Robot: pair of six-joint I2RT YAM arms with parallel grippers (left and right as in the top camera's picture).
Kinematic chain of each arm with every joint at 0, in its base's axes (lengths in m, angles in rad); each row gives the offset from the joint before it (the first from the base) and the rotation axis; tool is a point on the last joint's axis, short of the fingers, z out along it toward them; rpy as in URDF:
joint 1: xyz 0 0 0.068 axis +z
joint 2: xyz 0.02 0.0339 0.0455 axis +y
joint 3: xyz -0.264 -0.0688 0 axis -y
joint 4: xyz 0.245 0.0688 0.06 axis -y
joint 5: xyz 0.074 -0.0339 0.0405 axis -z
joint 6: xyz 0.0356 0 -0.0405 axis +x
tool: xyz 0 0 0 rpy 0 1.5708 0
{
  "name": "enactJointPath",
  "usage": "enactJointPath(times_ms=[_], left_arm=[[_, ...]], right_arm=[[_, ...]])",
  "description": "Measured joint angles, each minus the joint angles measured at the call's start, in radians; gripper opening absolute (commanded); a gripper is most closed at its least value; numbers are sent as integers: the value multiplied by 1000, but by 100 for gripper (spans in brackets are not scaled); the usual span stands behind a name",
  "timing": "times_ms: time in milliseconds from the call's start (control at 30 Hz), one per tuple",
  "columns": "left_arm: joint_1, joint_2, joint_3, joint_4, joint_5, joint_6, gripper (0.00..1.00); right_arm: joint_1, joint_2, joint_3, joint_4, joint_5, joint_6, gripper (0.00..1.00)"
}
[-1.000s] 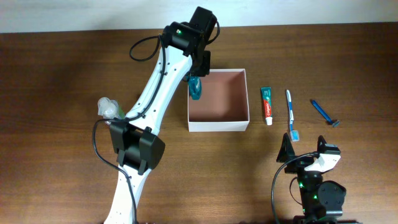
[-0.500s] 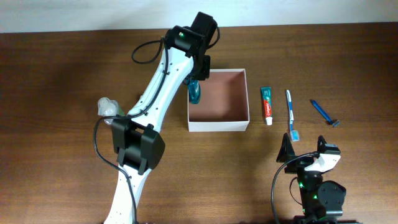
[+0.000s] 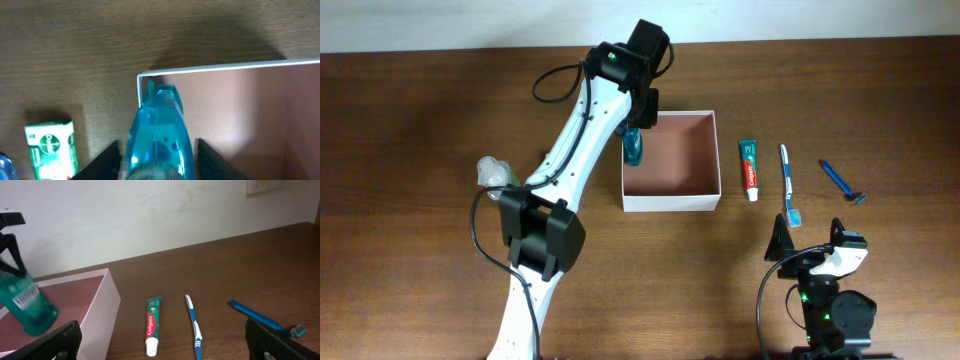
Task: Pack container
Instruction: 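Lower the bottle into the box's left corner and open the left gripper, then move the left gripper over the green Dettol soap bar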
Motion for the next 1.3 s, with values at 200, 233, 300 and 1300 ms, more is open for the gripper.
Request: enactJointPath(times_ms=[200,233,300,1300], left_arm=[[0,-1,0,6,0,-3,59],[0,-1,0,6,0,-3,60],[0,-1,0,7,0,-3,60],[299,-260,397,-333,-58,88,92]], right_arm=[[0,0,0,0,0,1,99],[0,0,0,0,0,1,99],[0,0,0,0,0,0,99],[0,0,0,0,0,0,99]])
